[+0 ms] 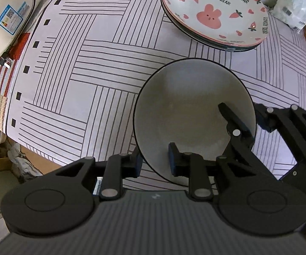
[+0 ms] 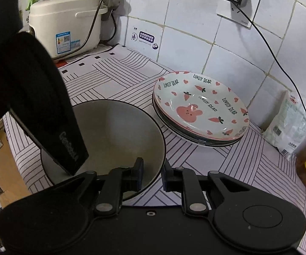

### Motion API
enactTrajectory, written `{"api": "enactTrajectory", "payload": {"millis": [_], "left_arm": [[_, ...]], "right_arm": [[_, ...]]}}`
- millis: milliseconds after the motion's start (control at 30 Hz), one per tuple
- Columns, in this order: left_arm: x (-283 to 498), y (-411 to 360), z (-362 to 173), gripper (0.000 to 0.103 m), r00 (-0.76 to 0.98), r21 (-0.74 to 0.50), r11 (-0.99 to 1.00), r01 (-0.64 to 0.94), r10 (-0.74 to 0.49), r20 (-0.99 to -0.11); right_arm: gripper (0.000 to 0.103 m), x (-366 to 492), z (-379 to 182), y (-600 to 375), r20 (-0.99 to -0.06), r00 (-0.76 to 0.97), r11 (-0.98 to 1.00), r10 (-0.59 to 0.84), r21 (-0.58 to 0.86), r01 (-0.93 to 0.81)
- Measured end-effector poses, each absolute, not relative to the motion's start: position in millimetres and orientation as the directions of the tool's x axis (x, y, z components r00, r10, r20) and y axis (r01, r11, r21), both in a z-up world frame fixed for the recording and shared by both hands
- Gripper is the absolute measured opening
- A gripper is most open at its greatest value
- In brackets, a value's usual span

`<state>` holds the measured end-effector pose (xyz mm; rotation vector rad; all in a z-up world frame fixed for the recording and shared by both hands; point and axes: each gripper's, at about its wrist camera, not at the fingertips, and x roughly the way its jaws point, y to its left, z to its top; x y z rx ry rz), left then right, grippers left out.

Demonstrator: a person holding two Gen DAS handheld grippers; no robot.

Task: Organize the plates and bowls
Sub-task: 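Lower the second bowl into the first bowl and open both grippers, then move both grippers to the small white bowl by the bottles and grasp its rim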

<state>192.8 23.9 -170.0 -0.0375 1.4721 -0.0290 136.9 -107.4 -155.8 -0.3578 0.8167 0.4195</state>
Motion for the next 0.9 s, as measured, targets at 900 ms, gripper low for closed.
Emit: {"api": "enactTrajectory", "payload": {"millis": [900], "left_arm": [[172.4,-44.4,-70.2,0.049,0.319,0.016,0.972,0.236,-0.062,-0.946]], "right_arm": [[0.049,106.6,-97.7,-211.0,-0.639,0.737,0.97,0.219,0.064,-0.233]]}}
